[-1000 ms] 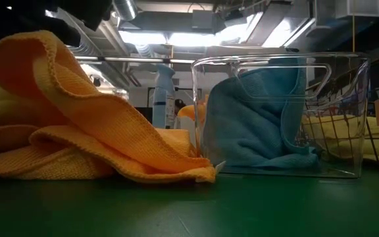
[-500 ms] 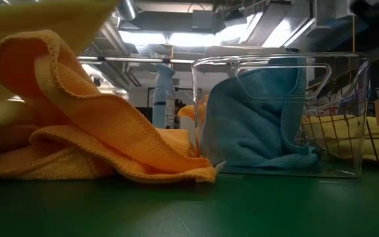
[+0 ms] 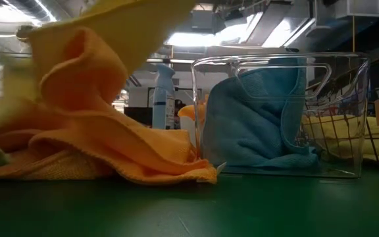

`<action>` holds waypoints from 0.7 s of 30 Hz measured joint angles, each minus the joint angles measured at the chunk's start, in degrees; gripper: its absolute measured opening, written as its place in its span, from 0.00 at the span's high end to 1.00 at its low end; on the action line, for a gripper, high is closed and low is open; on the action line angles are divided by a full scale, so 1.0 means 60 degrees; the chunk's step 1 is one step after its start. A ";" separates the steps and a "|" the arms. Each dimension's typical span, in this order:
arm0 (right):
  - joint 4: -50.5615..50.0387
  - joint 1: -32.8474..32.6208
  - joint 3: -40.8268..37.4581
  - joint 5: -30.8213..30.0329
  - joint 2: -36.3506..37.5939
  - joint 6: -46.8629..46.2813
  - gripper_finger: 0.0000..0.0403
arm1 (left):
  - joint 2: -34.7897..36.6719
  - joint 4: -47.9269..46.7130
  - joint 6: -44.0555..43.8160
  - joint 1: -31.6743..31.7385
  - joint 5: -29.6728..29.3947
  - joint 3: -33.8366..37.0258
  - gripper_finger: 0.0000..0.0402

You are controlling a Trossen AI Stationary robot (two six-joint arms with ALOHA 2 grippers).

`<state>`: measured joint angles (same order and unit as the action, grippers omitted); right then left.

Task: Sort microfiber towel by color & place in baskets
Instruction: Put the yellow towel into the gold wire basket

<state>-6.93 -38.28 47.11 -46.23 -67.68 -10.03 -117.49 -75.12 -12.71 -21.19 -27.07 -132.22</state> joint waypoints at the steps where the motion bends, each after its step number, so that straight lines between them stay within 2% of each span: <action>1: 0.0129 0.0186 0.0000 0.0123 0.0000 0.0005 0.56 | 0.0000 0.0271 0.0230 0.0081 0.0004 0.0000 1.00; 4: 0.0473 0.0718 0.0000 0.0518 0.0000 0.0015 0.56 | 0.0000 0.1008 0.0831 0.0314 0.0011 0.0000 1.00; 10: 0.0747 0.1718 0.0000 0.2356 0.0000 0.0074 0.56 | -0.0003 0.2407 0.1733 0.0716 0.0065 0.0000 1.00; 13: 0.0807 0.2107 -0.0003 0.2941 0.0000 0.0081 0.56 | 0.0000 0.3077 0.2160 0.0838 0.0212 0.0000 1.00; 21: 0.2300 0.2675 -0.0004 0.4450 0.0000 0.0861 0.56 | 0.0000 0.3982 0.2722 0.0958 0.0244 0.0000 1.00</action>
<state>6.87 -22.23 47.09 -19.53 -67.68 -4.86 -117.49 -51.23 3.62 -15.44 -25.61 -132.22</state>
